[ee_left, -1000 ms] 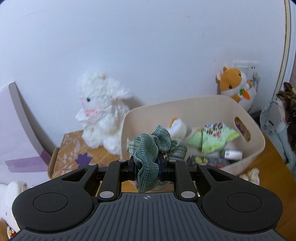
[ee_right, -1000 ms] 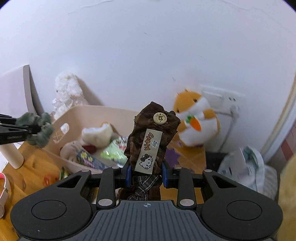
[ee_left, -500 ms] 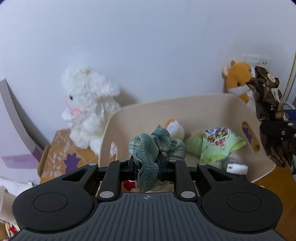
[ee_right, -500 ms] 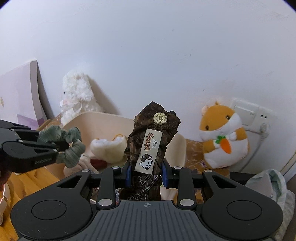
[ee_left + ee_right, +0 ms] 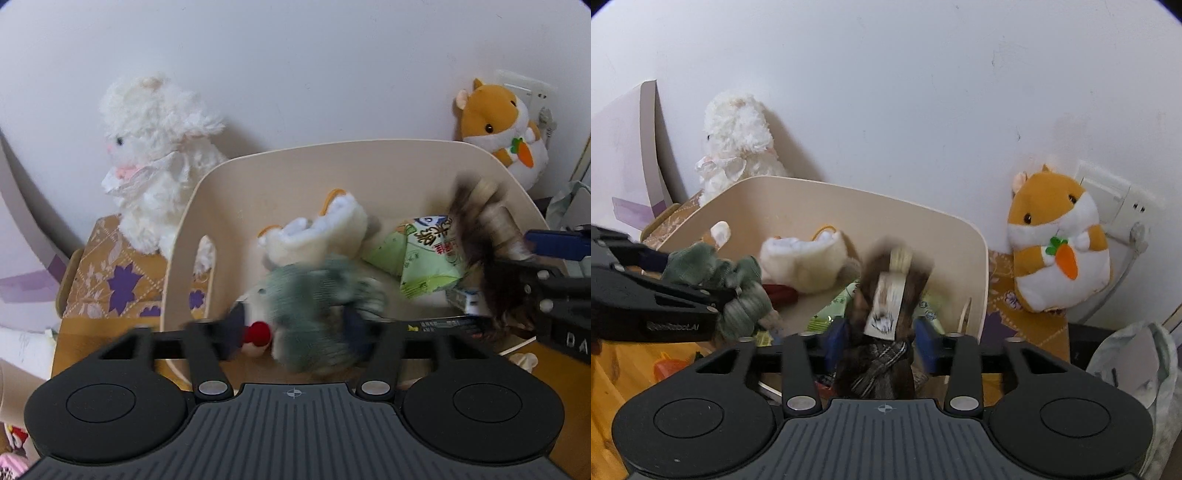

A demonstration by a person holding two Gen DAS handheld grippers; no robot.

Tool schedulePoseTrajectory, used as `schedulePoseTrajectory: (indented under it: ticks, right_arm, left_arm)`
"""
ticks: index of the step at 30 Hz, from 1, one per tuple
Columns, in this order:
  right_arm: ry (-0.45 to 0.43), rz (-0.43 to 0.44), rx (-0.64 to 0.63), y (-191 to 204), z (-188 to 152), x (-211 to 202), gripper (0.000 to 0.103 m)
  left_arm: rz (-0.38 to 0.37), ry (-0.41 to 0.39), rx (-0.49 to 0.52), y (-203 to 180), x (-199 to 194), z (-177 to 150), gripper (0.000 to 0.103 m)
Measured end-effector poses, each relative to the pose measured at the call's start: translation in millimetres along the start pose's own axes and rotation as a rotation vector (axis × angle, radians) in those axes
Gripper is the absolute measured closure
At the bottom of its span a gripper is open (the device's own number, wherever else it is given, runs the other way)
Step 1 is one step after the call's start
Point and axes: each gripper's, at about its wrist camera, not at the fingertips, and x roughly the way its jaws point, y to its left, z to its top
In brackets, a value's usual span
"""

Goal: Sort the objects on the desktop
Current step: 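Carry scrunchie and brown cloth over basket and release them, then grasp orange bottle with left gripper while right grasps white crumpled cloth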

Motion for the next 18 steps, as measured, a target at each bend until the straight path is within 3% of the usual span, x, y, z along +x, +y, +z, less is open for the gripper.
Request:
schedulePoseTrajectory:
  ticks: [1, 5, 8, 14, 18]
  right_arm:
    - [-0.008, -0.014, -0.012, 1.4, -0.9, -1.4, 0.033]
    - [-0.037, -0.028, -0.019, -0.2, -1.5, -11.3, 0.023]
    - [-0.064, -0.039, -0.005, -5.1, -4.9, -22.9, 0.006]
    - [-0.125, -0.059, 0.064, -23.2, -24.3, -45.6, 0.000]
    - [-0.108, -0.091, 0.123, -36.0, -48.0, -49.6, 0.000]
  left_arm:
    - [-0.003, -0.008, -0.012, 3.0, -1.7, -0.8, 0.029]
    - [-0.010, 0.002, -0.040, 11.9, -5.1, -1.5, 0.024]
    - [-0.018, -0.011, -0.040, 20.1, -13.2, -3.7, 0.024]
    - [-0.035, -0.061, -0.056, 44.1, -34.0, -11.2, 0.023]
    - [-0.049, -0.062, -0.110, 64.2, -43.3, -22.2, 0.022]
